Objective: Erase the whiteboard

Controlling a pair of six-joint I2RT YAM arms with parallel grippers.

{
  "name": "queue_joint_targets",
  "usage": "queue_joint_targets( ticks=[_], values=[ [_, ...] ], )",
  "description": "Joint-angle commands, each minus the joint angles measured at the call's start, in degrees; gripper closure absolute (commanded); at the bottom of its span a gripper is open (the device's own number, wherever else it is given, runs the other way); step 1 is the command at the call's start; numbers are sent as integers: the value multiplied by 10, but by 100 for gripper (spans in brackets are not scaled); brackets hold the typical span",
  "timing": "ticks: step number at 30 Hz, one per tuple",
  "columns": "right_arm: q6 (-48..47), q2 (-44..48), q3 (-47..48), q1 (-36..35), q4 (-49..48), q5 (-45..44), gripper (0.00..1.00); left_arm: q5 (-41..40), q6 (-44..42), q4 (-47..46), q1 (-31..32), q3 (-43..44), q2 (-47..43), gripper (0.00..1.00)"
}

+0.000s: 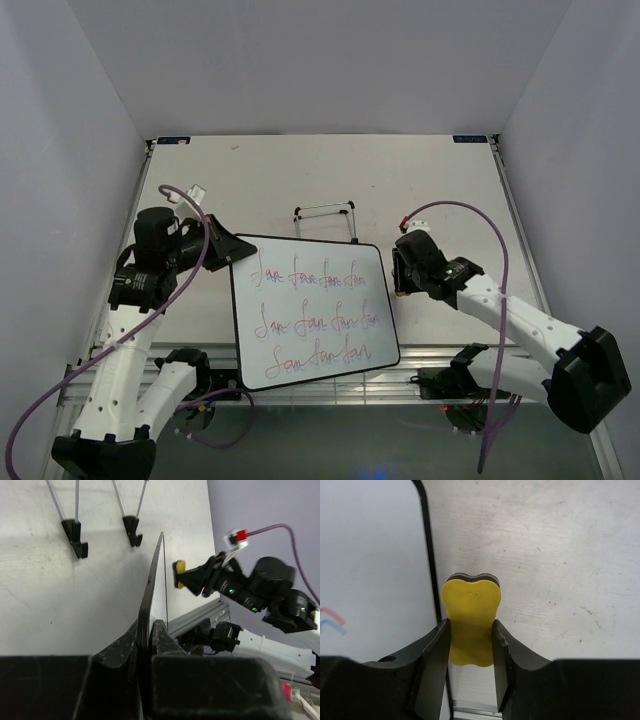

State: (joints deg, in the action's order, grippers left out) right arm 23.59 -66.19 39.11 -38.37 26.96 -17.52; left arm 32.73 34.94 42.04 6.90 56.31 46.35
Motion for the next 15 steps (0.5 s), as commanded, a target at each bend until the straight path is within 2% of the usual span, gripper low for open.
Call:
queue_joint_targets(
  ticks=[1, 4, 8, 11, 15],
  values=[
    [-3, 75, 39, -1, 56, -32, 66, -32, -100, -23, 5, -45, 2, 100],
    [-20, 113, 54, -2, 67, 7, 66, -15, -70, -68, 5, -77, -1, 100],
    [-36, 137, 62, -3, 24, 161, 66, -12, -44, -105, 4, -112, 3, 100],
    [-27, 120, 69, -13, -23, 236, 67, 2, -37, -129, 5, -141, 17, 100],
    [-3, 65, 99, -57, -83, 279, 67, 6, -36, -148, 5, -169, 39, 100]
  ],
)
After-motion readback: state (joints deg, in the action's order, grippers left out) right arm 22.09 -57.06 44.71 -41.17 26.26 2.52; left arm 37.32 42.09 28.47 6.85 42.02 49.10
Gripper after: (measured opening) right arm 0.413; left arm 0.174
